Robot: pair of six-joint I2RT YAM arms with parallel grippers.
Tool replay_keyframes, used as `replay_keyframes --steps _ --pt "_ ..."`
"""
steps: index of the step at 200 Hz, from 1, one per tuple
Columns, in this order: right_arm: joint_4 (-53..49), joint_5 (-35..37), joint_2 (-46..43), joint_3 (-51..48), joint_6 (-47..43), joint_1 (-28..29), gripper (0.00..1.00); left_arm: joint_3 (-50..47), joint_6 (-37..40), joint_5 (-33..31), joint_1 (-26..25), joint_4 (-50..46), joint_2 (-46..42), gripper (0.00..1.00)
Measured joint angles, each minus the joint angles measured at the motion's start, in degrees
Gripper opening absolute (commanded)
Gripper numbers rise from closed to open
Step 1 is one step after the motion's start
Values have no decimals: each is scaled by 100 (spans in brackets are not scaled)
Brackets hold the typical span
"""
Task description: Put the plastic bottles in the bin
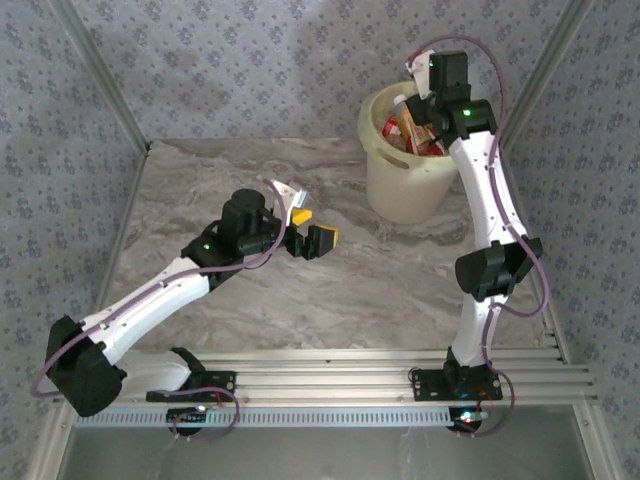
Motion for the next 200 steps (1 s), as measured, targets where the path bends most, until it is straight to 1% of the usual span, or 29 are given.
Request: replay_keyframes --steps 31,47,66,88,141,171,200 --pt "-149 -225 -2 20 63 -59 83 2 -2 7 17 0 0 100" --pt "-227 -337 -2 39 142 -96 85 2 -2 17 20 0 0 100" --pt "-249 -509 -15 61 282 -153 85 2 -4 17 20 0 0 100" --pt "-249 -914 -76 61 625 -308 84 2 -7 20 22 0 0 100" --pt "-2 -2103 -356 37 1930 -929 74 0 -26 20 20 4 0 100" --pt "162 -2581 -321 42 2494 -1161 74 0 -28 20 22 4 0 100" --pt "223 -2892 -57 168 2758 -1182 74 0 -28 20 22 4 0 100"
